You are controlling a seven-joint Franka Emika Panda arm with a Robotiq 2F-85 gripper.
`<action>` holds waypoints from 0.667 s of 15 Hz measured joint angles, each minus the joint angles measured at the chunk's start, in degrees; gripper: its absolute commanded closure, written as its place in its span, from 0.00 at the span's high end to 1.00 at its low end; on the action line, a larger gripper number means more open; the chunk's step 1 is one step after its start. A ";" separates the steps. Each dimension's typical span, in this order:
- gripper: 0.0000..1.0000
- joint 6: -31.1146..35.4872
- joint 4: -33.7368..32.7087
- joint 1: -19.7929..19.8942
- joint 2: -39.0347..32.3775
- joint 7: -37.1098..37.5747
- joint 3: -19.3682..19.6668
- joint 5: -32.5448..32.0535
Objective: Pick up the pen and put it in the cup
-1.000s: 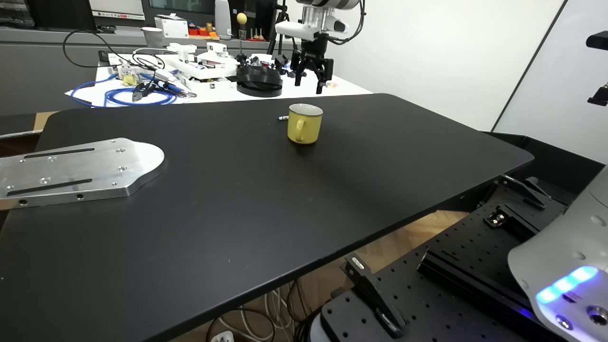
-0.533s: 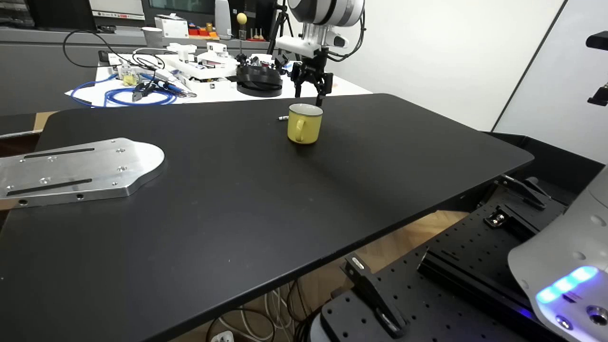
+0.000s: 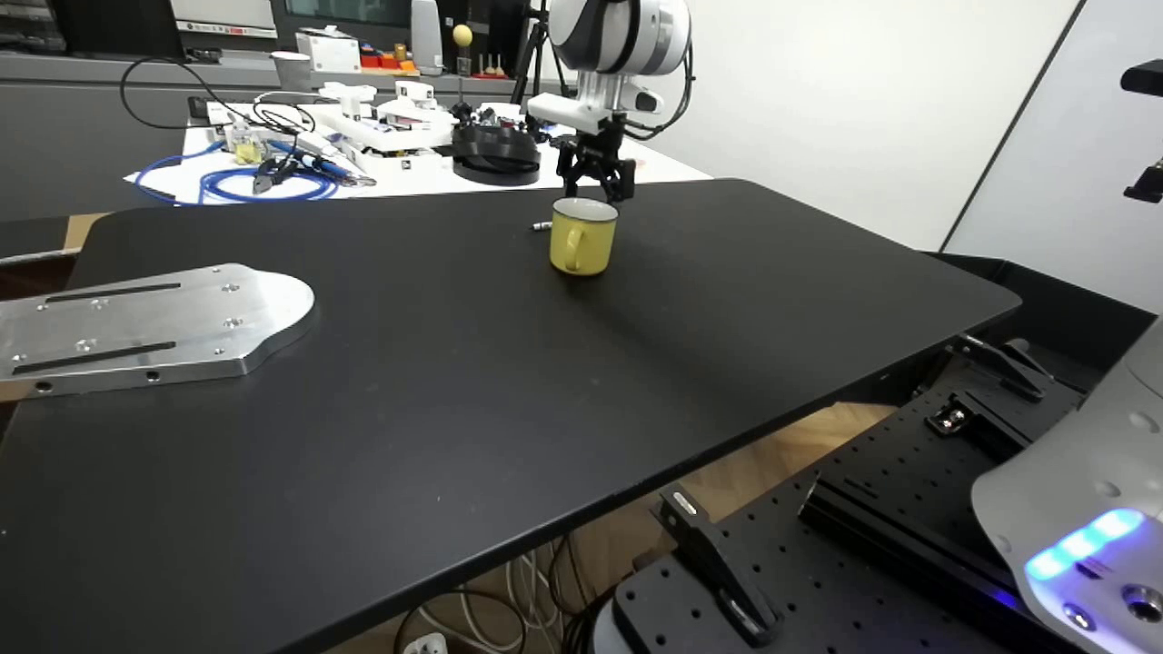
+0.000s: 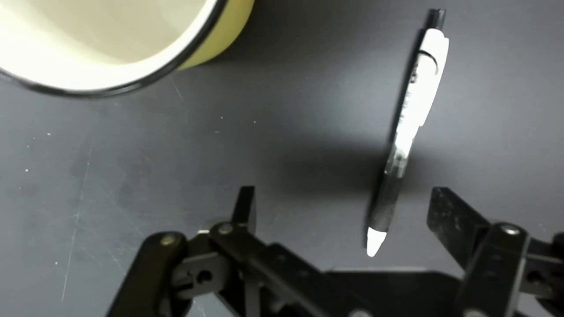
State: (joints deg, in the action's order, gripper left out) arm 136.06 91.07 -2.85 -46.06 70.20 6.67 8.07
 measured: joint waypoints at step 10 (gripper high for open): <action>0.33 0.92 -3.44 0.29 -4.05 0.00 0.33 0.37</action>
State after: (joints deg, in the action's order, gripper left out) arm 136.97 87.63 -2.56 -50.11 70.20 7.01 8.44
